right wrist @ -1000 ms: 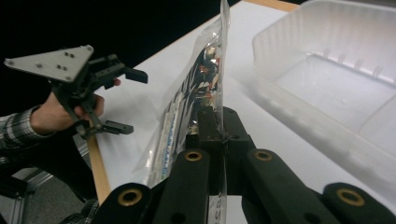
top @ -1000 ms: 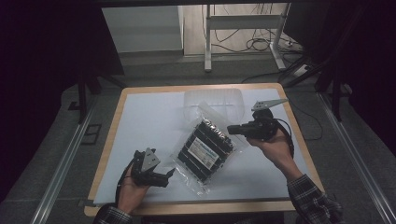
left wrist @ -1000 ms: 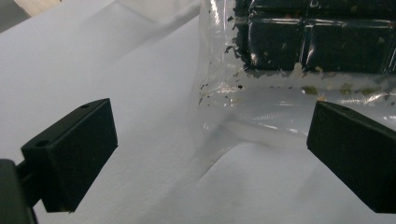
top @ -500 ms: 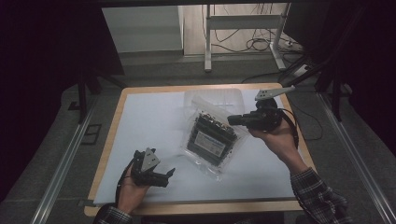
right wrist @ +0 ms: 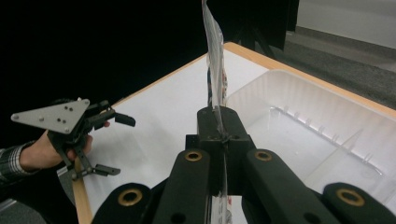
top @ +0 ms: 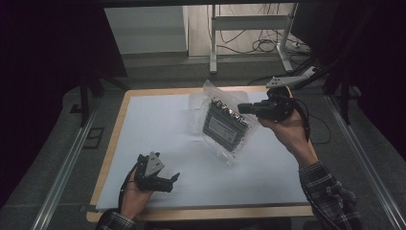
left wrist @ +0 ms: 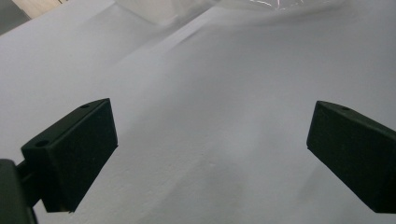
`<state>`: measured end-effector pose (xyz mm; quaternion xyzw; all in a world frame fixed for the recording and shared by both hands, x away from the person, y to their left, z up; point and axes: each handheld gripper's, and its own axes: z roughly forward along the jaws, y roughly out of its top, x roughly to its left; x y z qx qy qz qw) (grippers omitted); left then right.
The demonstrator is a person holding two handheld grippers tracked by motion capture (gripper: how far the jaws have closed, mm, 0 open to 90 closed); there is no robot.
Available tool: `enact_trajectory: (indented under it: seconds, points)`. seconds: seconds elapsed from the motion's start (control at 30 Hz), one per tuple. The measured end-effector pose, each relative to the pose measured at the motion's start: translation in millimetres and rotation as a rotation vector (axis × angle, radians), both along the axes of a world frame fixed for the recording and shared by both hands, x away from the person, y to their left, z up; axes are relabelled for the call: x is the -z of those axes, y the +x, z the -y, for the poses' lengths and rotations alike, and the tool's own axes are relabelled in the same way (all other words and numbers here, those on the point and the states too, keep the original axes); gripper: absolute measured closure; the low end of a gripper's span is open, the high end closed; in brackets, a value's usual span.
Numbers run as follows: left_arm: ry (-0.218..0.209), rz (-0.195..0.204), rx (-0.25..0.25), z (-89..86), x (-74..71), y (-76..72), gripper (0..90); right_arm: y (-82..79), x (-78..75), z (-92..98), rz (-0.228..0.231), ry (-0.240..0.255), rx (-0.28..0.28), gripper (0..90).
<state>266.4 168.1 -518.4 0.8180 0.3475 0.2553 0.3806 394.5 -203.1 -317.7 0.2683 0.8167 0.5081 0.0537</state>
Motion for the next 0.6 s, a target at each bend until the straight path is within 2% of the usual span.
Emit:
enact_trajectory:
  seconds: [0.43, 0.6]
  points:
    - [-0.006, -0.014, 0.017, 1.1, -0.2, -0.1, 1.3, 13.7, -16.9, -7.3, -0.001, 0.017, 0.006, 88.8]
    - [-0.022, -0.018, 0.019, 0.5, -1.2, -0.6, 1.2, 20.4, -25.8, -10.5, 0.004, 0.03, 0.014, 88.8]
